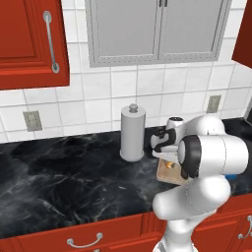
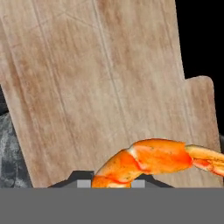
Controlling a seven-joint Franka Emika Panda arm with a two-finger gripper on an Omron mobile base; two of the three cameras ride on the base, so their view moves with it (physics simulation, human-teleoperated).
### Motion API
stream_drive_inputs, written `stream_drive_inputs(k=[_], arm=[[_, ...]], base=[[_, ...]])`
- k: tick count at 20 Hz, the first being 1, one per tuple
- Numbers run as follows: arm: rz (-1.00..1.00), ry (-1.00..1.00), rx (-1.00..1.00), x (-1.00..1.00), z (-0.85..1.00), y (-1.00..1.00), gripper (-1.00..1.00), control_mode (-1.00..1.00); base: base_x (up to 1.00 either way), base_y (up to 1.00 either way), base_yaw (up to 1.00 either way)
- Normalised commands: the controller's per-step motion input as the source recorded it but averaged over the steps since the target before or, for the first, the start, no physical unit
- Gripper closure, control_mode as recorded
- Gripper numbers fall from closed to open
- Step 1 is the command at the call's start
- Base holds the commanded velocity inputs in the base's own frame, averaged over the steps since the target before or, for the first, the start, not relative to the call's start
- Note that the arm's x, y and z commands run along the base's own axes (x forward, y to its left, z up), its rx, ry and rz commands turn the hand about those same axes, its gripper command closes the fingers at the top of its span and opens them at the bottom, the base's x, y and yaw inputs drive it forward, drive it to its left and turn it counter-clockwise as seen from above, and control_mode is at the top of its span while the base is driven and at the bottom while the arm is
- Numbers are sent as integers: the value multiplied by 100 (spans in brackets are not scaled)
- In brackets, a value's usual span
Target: Pick up the knife from the drawer and place it on the cutting board. Then place the meat from the plate to the cutting board.
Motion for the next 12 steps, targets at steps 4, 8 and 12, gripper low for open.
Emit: stream_drive_inputs(k=[4, 8, 12], arm=[[3, 0, 0, 18, -26, 0, -100, -100], [3, 0, 0, 3, -6, 0, -100, -100], [3, -3, 0, 0, 0, -9, -100, -100]], base=[[0, 0, 0], [0, 0, 0], [0, 0, 0]])
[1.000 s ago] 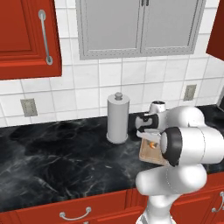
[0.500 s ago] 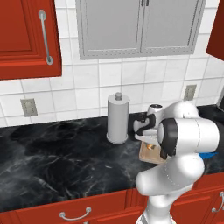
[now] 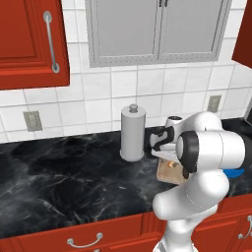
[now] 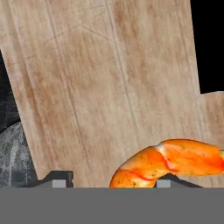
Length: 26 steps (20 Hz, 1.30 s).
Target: Pick up the knife from the drawer and place it on the cutting board. Then place the meat from the plate to the cutting board.
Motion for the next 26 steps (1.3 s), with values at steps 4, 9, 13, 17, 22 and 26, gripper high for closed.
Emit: stream_drive_inputs(k=[4, 9, 13, 17, 22, 26], arm=[[1, -1, 0, 0, 3, -6, -100, -100], [1, 0, 0, 0, 19, 0, -100, -100], [3, 0, 0, -1, 44, 0, -100, -100], [4, 0, 0, -16, 54, -3, -100, -100], [3, -3, 0, -32, 50, -10, -100, -100], [1, -4, 0, -43, 56, -8, -100, -100]], base=[[0, 0, 0], [0, 0, 0], [0, 0, 0], [0, 0, 0], [0, 0, 0], [0, 0, 0]])
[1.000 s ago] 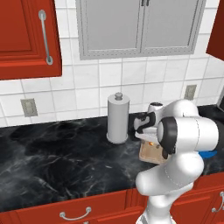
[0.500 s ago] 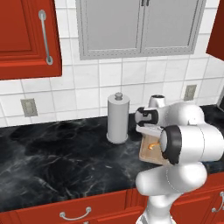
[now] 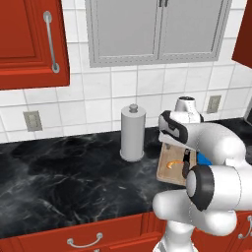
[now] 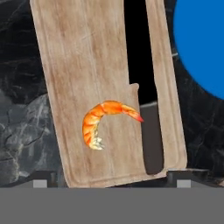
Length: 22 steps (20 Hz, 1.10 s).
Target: Pick up the knife from the drawer and place it on the cutting board. Then place the meat from the plate to the cutting board.
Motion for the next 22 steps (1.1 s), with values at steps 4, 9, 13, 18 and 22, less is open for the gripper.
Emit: stream_drive_inputs(k=[4, 9, 13, 18, 22], arm=[[2, -3, 0, -45, 69, -3, -100, -100], [5, -6, 0, -46, 76, -2, -100, -100], [7, -6, 0, -58, 63, 0, -100, -100], [9, -8, 0, -66, 63, 0, -100, -100], [12, -5, 0, -73, 65, 0, -100, -100]], base=[[0, 0, 0], [0, 0, 0], [0, 0, 0], [0, 0, 0], [0, 0, 0]])
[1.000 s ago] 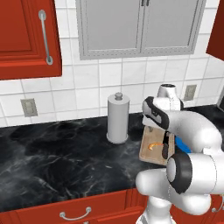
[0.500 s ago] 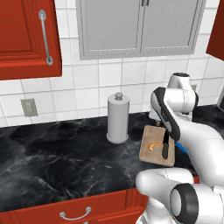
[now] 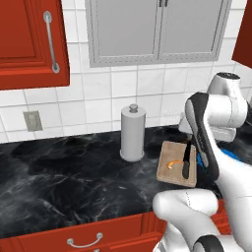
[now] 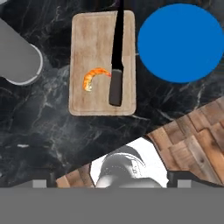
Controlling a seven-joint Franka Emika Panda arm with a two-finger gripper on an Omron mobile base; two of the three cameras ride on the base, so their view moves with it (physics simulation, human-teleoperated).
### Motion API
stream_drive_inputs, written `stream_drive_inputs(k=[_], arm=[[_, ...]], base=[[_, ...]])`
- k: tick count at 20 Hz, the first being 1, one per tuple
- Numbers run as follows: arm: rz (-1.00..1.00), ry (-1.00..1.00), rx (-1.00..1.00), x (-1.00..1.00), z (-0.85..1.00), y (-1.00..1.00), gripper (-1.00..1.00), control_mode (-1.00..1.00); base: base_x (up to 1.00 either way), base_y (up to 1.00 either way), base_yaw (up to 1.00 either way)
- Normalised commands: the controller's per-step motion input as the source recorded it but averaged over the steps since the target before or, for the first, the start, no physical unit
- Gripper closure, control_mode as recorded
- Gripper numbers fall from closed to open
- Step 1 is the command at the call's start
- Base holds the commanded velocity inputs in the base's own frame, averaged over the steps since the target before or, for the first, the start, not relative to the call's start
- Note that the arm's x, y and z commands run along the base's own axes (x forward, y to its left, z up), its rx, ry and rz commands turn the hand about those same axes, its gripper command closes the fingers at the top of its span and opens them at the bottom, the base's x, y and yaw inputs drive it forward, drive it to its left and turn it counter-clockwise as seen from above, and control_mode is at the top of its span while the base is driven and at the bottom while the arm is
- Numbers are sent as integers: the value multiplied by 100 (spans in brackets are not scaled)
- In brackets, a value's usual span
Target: Pick up the knife from the drawer and place it on the cutting board. Then place the meat from the plate to the cutting board.
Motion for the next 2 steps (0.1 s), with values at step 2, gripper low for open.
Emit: stream_drive_inputs(k=[2], arm=[[12, -7, -1, -75, 60, 0, -100, -100]], base=[[0, 0, 0]])
